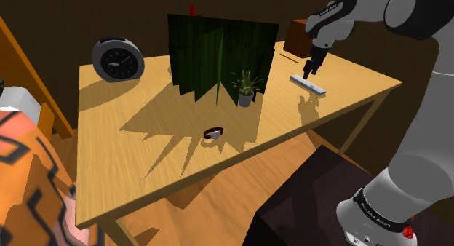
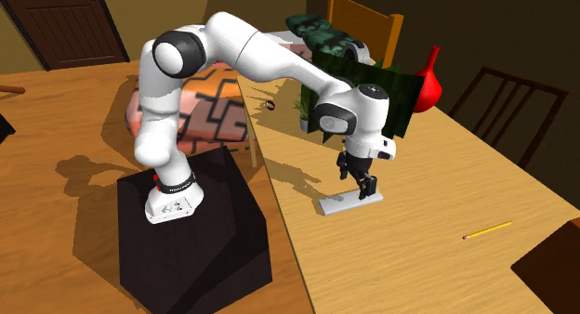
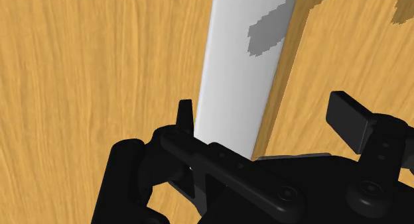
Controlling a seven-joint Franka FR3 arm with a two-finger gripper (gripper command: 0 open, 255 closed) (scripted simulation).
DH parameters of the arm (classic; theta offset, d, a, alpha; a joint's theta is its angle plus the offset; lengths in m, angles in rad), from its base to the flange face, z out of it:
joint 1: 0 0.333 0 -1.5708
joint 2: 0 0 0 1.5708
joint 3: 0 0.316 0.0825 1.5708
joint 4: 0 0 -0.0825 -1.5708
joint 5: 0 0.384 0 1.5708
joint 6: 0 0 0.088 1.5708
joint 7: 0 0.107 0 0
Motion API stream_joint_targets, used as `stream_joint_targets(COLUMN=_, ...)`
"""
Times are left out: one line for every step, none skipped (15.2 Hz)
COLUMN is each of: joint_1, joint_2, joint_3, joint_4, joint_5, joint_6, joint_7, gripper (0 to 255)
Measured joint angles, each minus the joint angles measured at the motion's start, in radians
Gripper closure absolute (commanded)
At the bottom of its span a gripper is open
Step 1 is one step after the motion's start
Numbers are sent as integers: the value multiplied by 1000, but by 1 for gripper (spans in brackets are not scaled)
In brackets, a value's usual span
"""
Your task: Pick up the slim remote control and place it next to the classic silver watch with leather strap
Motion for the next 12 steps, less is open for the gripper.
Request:
stream_joint_targets(joint_1=-8, joint_2=15, joint_3=1, joint_4=6, joint_5=8, joint_6=7, joint_7=-8, gripper=0)
stream_joint_targets(joint_1=-13, joint_2=29, joint_3=3, joint_4=11, joint_5=15, joint_6=14, joint_7=-13, gripper=0)
stream_joint_targets(joint_1=-17, joint_2=40, joint_3=5, joint_4=11, joint_5=21, joint_6=23, joint_7=-18, gripper=0)
stream_joint_targets(joint_1=-19, joint_2=50, joint_3=7, joint_4=10, joint_5=26, joint_6=33, joint_7=-21, gripper=0)
stream_joint_targets(joint_1=-21, joint_2=57, joint_3=9, joint_4=8, joint_5=30, joint_6=42, joint_7=-24, gripper=0)
stream_joint_targets(joint_1=-22, joint_2=60, joint_3=11, joint_4=0, joint_5=33, joint_6=53, joint_7=-26, gripper=0)
stream_joint_targets(joint_1=-24, joint_2=69, joint_3=13, joint_4=-2, joint_5=37, joint_6=61, joint_7=-29, gripper=0)
stream_joint_targets(joint_1=-26, joint_2=75, joint_3=14, joint_4=-5, joint_5=41, joint_6=70, joint_7=-33, gripper=0)
stream_joint_targets(joint_1=-27, joint_2=78, joint_3=15, joint_4=-7, joint_5=43, joint_6=75, joint_7=-33, gripper=0)
stream_joint_targets(joint_1=-27, joint_2=79, joint_3=16, joint_4=-8, joint_5=44, joint_6=78, joint_7=-33, gripper=0)
stream_joint_targets(joint_1=-27, joint_2=81, joint_3=16, joint_4=-8, joint_5=44, joint_6=79, joint_7=-33, gripper=0)
stream_joint_targets(joint_1=-27, joint_2=81, joint_3=16, joint_4=-9, joint_5=44, joint_6=80, joint_7=-33, gripper=0)
